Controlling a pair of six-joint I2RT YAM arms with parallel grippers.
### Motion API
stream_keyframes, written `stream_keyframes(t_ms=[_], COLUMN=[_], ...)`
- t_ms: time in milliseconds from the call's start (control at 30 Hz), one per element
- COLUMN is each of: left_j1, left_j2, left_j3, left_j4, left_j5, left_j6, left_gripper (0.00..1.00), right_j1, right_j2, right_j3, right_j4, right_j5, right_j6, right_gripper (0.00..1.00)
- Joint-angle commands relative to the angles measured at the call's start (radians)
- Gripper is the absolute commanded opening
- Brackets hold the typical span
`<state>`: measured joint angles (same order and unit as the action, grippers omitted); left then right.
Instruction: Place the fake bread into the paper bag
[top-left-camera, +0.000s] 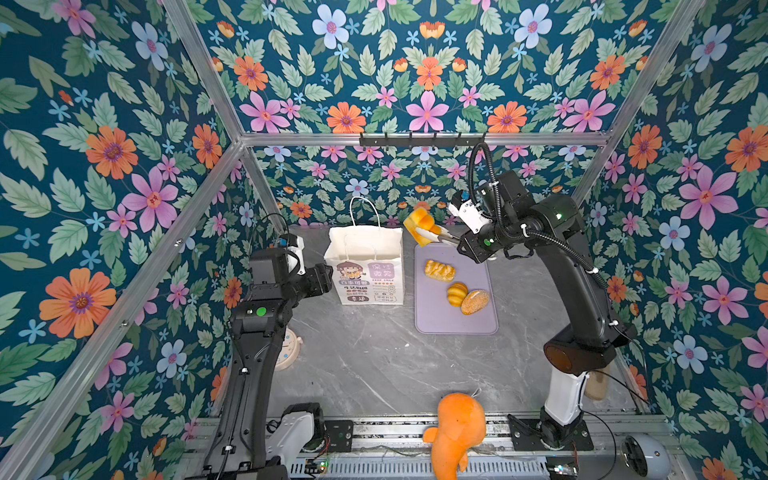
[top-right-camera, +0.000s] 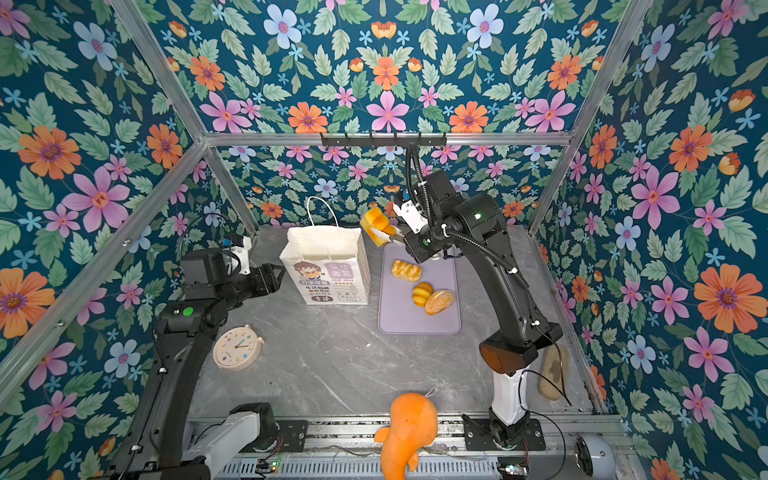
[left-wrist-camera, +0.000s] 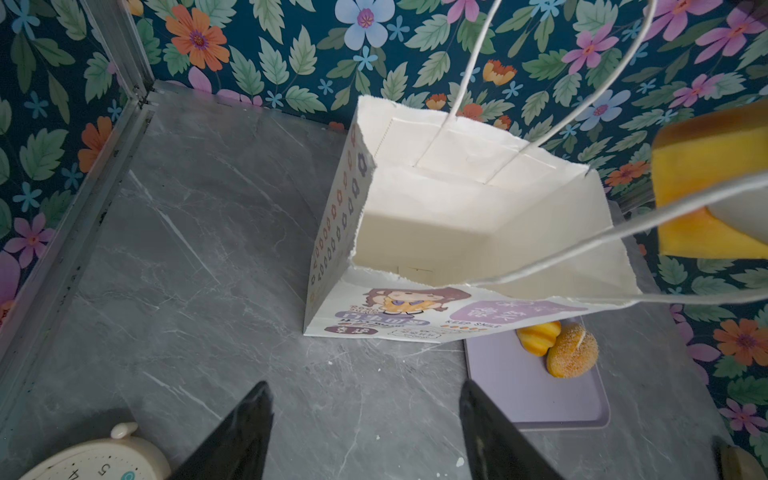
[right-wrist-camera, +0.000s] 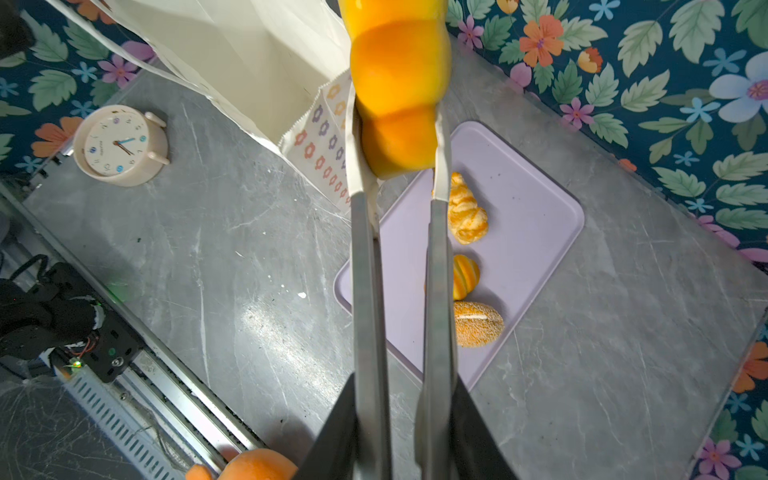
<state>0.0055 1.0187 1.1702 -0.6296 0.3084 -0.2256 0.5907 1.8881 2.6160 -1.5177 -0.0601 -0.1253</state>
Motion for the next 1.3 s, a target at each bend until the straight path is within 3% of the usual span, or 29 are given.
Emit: stream_keyframes(t_ms=[0,200,767,1000,1267], left_j1=[0.001,0.001,0.001,0.001,0.001], left_j2=[0.026,0.100,0.170,0.173,0.170], left_j3=[0.050,0.130,0.132,0.129,0.114], left_j4=[0.012,0.008,0.051,0.056,0.070], left_j5=[-0.036,0.005,0.075,0.086,0.106], left_j6=[-0.012,-0.005,-0.006,0.003,-0.001], left_gripper=[0.72,0.71,0.70,0.70,0.70], right_j1=[0.003,0.014,0.062,0.063,0.061], right_j2=[-0.014,0.010,0.106,0.122,0.166], right_j3=[0.004,0.060,0.063,0.031,0.029], right_j4=[0.066,0.094,0.216,0.221,0.204], right_j5=[-0.063,-0.110,-0.232,-0.222,-0.211], right_j6=[-0.032,-0.076,-0.213,-0.312,-0.340], right_gripper=[0.29,0.29,0.29,0.29,0.29])
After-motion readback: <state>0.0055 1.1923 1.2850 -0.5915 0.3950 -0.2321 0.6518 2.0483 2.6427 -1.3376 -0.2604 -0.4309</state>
